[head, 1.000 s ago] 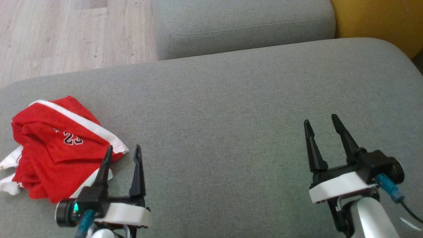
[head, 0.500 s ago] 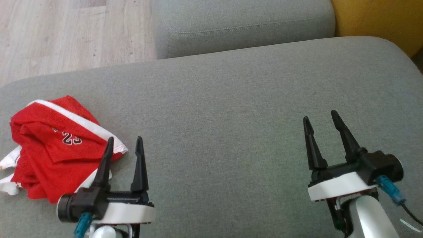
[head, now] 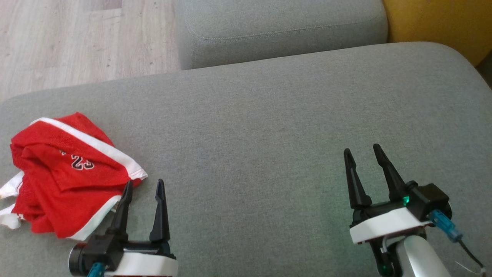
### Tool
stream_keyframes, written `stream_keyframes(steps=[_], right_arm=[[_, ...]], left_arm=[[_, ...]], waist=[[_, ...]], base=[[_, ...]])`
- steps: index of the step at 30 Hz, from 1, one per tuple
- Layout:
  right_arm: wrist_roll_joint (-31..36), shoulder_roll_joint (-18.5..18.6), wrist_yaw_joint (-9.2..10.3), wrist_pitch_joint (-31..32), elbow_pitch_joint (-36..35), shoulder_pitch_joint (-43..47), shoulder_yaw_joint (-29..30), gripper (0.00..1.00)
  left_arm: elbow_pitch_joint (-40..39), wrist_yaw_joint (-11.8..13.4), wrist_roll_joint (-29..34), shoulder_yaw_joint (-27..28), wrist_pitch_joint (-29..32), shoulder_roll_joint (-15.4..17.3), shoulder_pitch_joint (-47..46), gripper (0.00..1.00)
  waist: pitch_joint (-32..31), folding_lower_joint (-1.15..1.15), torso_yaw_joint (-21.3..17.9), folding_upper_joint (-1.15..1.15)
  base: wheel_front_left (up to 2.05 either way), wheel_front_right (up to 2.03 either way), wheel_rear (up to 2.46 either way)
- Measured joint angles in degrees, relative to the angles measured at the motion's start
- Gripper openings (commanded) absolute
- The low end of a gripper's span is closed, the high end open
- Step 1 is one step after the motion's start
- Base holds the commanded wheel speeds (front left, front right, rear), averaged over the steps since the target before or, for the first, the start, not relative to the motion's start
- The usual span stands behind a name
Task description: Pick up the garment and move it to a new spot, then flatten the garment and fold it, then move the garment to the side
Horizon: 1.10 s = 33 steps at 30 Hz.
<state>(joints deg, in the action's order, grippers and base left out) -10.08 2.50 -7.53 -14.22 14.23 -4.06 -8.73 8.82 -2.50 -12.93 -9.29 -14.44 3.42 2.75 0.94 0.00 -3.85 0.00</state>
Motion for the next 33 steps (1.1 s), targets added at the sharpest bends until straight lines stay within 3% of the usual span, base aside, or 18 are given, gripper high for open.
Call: stream_keyframes(steps=[18, 33], right_arm=[[-0.75, 0.01, 0.00, -0.14, 0.32, -0.02, -0.69, 1.00], [-4.11, 0.07, 0.00, -0.15, 0.19, 1.81, -6.79, 1.00]], left_arm=[[0.87, -0.41, 0.80, 1.58, 0.00, -0.43, -0.05, 1.00], [0.74, 0.99, 2.33, 4.69, -0.01, -0.47, 1.69, 1.00]], waist=[[-0.29, 0.00, 1.90, 0.00], [-3.02, 0.00, 11.19, 0.00]], base=[[0.00, 0.00, 0.00], [0.00, 0.00, 0.00]])
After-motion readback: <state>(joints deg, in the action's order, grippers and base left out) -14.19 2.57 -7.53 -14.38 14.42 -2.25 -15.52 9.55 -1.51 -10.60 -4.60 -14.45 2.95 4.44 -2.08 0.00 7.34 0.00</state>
